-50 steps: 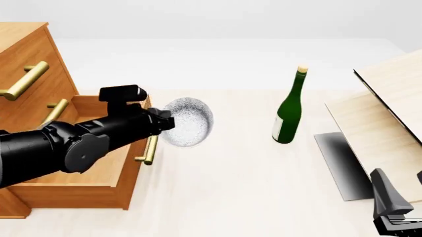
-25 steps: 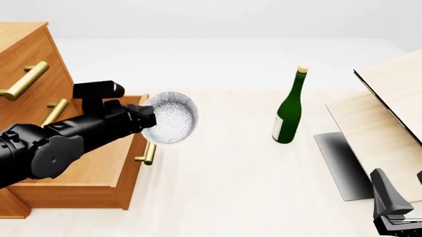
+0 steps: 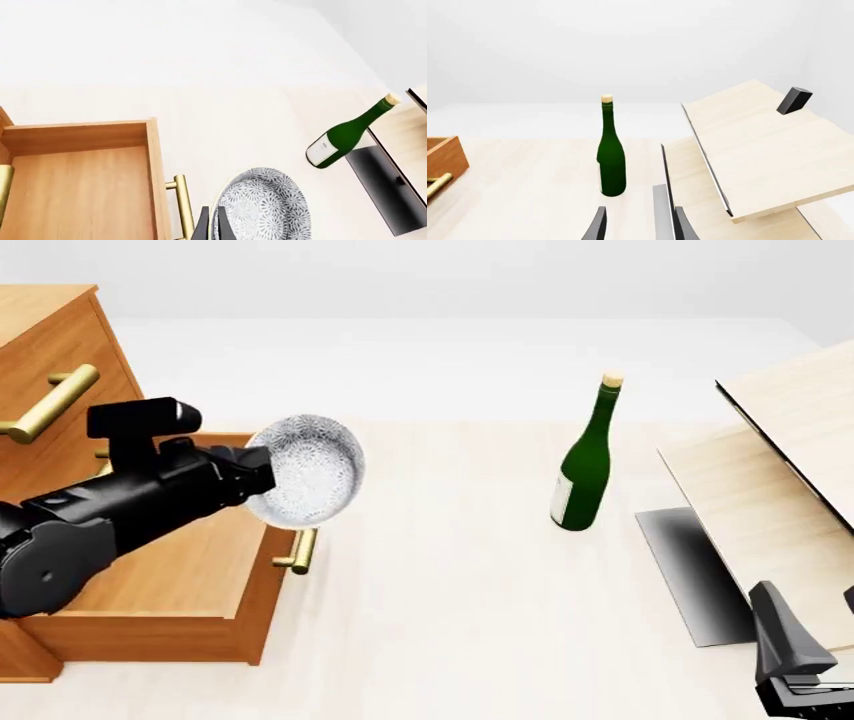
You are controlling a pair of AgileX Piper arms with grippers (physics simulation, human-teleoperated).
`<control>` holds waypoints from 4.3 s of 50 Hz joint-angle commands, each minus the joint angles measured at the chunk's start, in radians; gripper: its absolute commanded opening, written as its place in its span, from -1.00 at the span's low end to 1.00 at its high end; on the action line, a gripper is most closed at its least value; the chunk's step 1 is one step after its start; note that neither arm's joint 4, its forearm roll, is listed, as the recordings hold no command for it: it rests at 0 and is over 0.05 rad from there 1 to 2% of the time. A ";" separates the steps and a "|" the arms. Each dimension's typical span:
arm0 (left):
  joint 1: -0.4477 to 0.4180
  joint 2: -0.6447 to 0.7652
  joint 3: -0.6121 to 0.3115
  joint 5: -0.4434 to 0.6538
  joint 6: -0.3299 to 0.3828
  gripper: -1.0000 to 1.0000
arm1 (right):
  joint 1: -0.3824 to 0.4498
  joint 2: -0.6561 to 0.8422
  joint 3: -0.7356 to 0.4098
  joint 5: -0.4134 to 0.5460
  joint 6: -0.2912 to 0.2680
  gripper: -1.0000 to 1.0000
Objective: Put the bowl in the bottom drawer of the cabinet and close it.
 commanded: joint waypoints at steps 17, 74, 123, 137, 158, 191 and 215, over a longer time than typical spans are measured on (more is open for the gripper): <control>0.151 -0.139 0.037 0.062 0.033 -1.00 | 0.000 0.000 0.000 0.000 0.000 1.00; 0.411 -0.096 0.116 -0.010 0.114 -1.00 | 0.000 0.000 0.000 0.000 0.000 1.00; 0.467 0.085 0.209 -0.173 0.131 -1.00 | 0.000 0.000 0.000 0.000 0.000 1.00; 0.481 0.125 0.226 -0.205 0.130 -1.00 | 0.000 0.000 0.000 0.000 0.000 1.00; 0.498 0.178 0.244 -0.244 0.126 -1.00 | 0.000 0.000 0.000 0.000 0.000 1.00; 0.516 0.252 0.261 -0.297 0.128 -1.00 | 0.000 0.000 0.000 0.000 0.000 1.00; 0.529 0.308 0.263 -0.324 0.124 -1.00 | 0.000 0.000 0.000 0.000 0.000 1.00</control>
